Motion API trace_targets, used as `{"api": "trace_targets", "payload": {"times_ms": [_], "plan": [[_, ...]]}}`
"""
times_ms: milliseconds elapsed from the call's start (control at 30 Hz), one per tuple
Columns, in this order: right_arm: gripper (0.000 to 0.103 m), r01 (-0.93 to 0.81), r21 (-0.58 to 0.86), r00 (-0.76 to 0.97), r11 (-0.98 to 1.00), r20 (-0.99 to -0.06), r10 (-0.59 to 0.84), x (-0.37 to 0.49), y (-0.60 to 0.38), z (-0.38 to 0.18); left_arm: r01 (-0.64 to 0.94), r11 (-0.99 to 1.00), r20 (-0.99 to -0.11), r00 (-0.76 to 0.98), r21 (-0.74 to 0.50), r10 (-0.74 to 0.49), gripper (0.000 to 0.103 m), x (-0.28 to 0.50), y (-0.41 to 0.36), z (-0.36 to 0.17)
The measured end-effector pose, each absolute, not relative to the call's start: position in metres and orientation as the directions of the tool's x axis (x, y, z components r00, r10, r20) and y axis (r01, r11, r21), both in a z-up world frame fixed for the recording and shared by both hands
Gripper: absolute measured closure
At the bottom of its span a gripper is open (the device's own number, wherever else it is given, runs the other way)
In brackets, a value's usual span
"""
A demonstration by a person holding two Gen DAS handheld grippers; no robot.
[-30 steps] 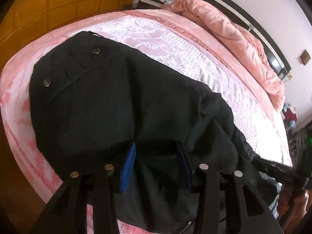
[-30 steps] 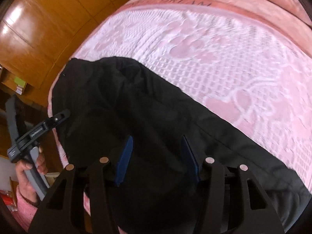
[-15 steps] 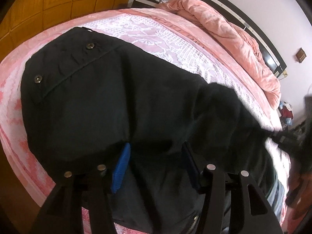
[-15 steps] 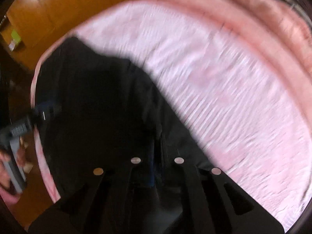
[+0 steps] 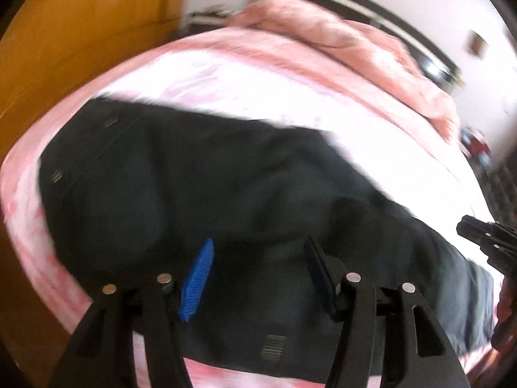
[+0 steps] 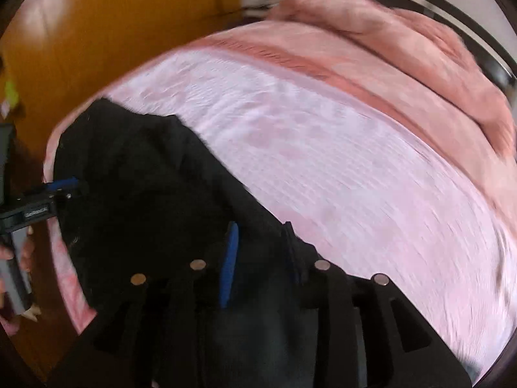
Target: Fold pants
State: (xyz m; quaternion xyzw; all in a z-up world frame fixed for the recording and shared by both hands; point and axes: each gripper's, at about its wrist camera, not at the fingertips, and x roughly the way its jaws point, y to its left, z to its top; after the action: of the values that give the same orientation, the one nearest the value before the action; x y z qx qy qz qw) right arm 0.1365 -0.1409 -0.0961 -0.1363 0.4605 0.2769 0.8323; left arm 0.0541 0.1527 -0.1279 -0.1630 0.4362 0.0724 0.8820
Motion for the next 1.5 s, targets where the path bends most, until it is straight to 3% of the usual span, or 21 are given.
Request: {"api": "trace_targets", "payload": {"times_ms": [133, 367, 600, 700, 767, 1033, 1233, 1333, 1500], "plan": [[0.073, -0.424, 0.083, 0.418, 0.902, -0.865, 0.276, 0.122, -0.219, -0.107, -0.108, 0.959, -0.784, 0.604, -0.261, -0.145, 0.042, 0.074, 0.089, -0.122], [0.073, -0.267, 0.168, 0.301, 0.949, -0.921, 0.248, 0.114, -0.261, -0.168, -0.09, 0.979, -0.863, 0.492, -0.183, -0.116, 0.039, 0.106, 0.057, -0.167], [0.073, -0.224, 0.242, 0.379, 0.944, -0.871, 0.313, 0.09, -0.311, -0.124, -0.057, 0.99, -0.843, 0.533, -0.125, -0.076, 0.037, 0.081, 0.033, -0.137], [0.07, -0.127, 0.297, 0.431, 0.946, -0.843, 0.322, 0.064, -0.368, -0.107, 0.005, 0.993, -0.833, 0.544, -0.121, -0.105, 0.033, 0.072, 0.006, -0.127], [0.06, -0.027, 0.325, 0.452, 0.945, -0.839, 0.302, 0.047, -0.414, -0.102, 0.045, 0.988, -0.836, 0.529, -0.146, -0.148, 0.032, 0.069, -0.013, -0.126], [0.06, 0.217, 0.38, 0.453, 0.899, -0.855, 0.252, -0.02, -0.523, -0.118, 0.157, 0.972, -0.856, 0.462, -0.176, -0.23, 0.032, 0.071, -0.086, -0.134], [0.059, 0.274, 0.404, 0.429, 0.873, -0.864, 0.265, -0.04, -0.539, -0.137, 0.211, 0.962, -0.853, 0.457, -0.171, -0.252, 0.022, 0.071, -0.132, -0.131], [0.051, 0.277, 0.452, 0.427, 0.848, -0.849, 0.313, -0.042, -0.54, -0.145, 0.229, 0.96, -0.862, 0.441, -0.163, -0.252, 0.018, 0.07, -0.147, -0.137], [0.051, 0.307, 0.541, 0.422, 0.783, -0.815, 0.398, -0.034, -0.543, -0.162, 0.217, 0.965, -0.893, 0.392, -0.145, -0.222, 0.018, 0.071, -0.153, -0.157]]}}
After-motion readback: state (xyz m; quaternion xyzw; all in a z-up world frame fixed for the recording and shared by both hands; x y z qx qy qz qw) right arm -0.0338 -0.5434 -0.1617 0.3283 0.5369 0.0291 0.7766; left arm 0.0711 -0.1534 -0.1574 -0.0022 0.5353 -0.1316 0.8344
